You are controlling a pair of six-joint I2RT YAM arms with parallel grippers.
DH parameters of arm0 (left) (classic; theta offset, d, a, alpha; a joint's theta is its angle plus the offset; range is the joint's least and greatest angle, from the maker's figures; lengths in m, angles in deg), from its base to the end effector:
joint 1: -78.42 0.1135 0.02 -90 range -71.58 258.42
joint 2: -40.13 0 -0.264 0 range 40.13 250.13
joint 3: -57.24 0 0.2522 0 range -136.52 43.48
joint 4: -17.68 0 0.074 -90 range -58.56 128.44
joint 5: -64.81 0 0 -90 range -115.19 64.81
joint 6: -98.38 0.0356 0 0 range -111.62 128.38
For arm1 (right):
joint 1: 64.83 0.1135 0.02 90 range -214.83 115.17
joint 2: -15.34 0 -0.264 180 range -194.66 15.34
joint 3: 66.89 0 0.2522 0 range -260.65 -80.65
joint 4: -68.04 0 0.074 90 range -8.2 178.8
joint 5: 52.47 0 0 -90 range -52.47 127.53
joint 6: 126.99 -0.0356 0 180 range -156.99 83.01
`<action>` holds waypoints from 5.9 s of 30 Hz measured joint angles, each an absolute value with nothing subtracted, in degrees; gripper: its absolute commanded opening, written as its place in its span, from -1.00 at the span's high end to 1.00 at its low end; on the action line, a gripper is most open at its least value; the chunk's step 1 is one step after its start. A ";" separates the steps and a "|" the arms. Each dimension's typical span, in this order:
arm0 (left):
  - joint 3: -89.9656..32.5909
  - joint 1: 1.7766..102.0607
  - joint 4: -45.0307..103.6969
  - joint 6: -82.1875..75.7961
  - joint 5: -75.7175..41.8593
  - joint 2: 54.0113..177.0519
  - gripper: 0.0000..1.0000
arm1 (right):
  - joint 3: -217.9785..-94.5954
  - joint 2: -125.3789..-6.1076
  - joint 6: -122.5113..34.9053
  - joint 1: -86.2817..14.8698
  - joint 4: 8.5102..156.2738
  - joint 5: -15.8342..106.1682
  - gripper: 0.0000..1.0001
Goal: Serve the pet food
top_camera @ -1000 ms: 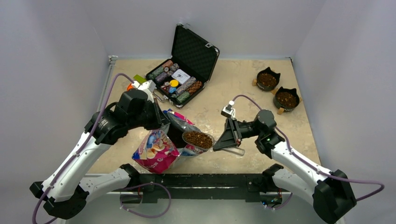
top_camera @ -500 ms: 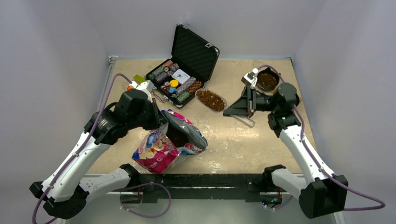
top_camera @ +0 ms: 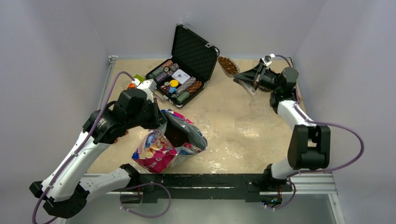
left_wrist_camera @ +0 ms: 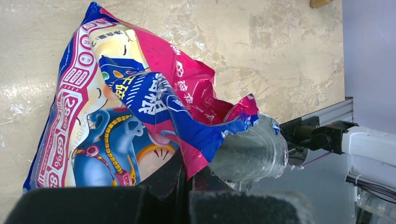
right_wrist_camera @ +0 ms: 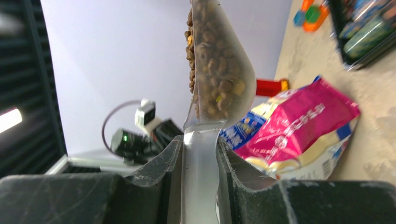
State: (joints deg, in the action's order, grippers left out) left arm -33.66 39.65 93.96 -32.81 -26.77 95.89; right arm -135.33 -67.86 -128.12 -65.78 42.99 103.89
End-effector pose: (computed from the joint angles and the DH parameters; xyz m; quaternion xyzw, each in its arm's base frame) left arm 0.1255 -0.0996 0.4048 -0.0249 0.9101 -0.2561 0.3249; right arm 0.3200 0.0273 0.3272 0.0945 0.6747 0.7026 0.2052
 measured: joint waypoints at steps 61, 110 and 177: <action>-33.66 39.65 95.42 -22.01 -31.80 92.72 1.00 | -149.60 -89.26 -103.49 -89.35 91.36 75.59 1.00; -34.54 39.72 95.03 -22.03 -28.37 95.08 1.00 | -186.91 -101.67 -96.45 -84.01 137.19 60.73 1.00; -30.91 39.79 94.72 -29.07 -20.50 90.87 1.00 | -120.75 -57.17 -66.59 -83.53 112.65 70.30 -0.60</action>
